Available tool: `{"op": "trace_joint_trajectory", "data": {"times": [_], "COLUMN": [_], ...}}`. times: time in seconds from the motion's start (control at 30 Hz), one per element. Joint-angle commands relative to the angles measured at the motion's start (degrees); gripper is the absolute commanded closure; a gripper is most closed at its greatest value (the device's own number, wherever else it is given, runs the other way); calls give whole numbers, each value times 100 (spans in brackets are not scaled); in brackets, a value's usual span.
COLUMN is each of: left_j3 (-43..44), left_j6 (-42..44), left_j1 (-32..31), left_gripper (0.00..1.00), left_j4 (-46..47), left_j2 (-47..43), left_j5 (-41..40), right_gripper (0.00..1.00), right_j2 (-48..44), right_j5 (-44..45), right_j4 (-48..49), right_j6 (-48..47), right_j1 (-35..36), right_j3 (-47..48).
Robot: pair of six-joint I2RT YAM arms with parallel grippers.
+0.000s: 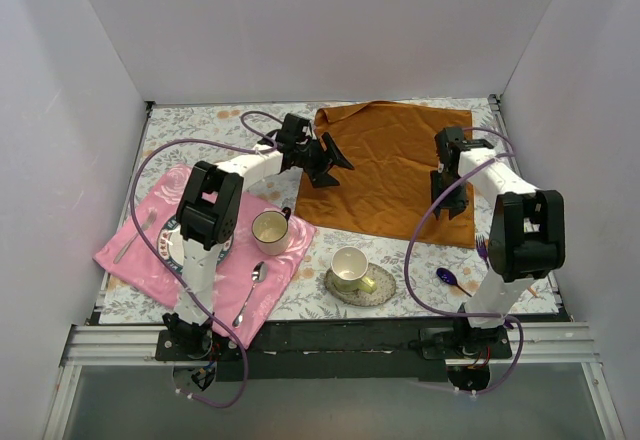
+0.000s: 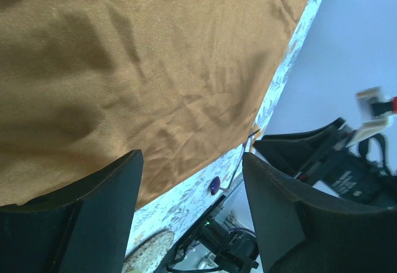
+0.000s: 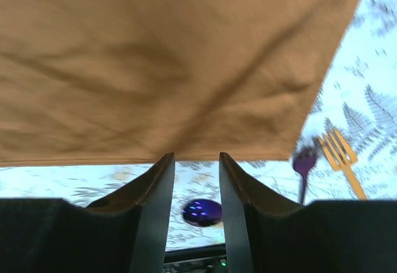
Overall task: Fold the napkin, place the utensils inside, and roll it up
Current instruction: Flatten the napkin out
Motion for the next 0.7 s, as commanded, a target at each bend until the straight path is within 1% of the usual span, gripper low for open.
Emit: {"op": "trace_joint_trajectory", "data": {"times": [0.0,0.07,0.1,0.2,0.3,0.5,0.63,0.67], "left_j3": [221,318,388,696,828,687,600,565], "left_j6": [406,730,854,1311,1514,1646,1594,1559], "left_j1": [20,20,20,20,11,11,-50,-68], "left_gripper": [36,36,36,36,36,36,37,37], "left_j4": [-335,-459,-694,-1073,-1233,-1224,-1242,-1242], "left_j2": [-123,-159,-150,-1,166,298,465,456], "left_j5": [-152,-424,-530,-847,-1014,-1208,-1181,-1155], "right_gripper": [57,57,57,57,57,58,59,59], "right_j2": [216,181,233,584,997,1402,1587,1578], "right_j5": [-906,-1160,-1336,-1416,-1425,-1285,-1267,-1232], "right_j4": [64,423,495,810,987,1260,1216,1199], "right_j6": [204,239,344,503,705,679,582,556], "right_j1": [-61,-61,-61,-96,-175,-394,-693,-859], "right_j3": [537,441,414,536,720,879,871,810]}}
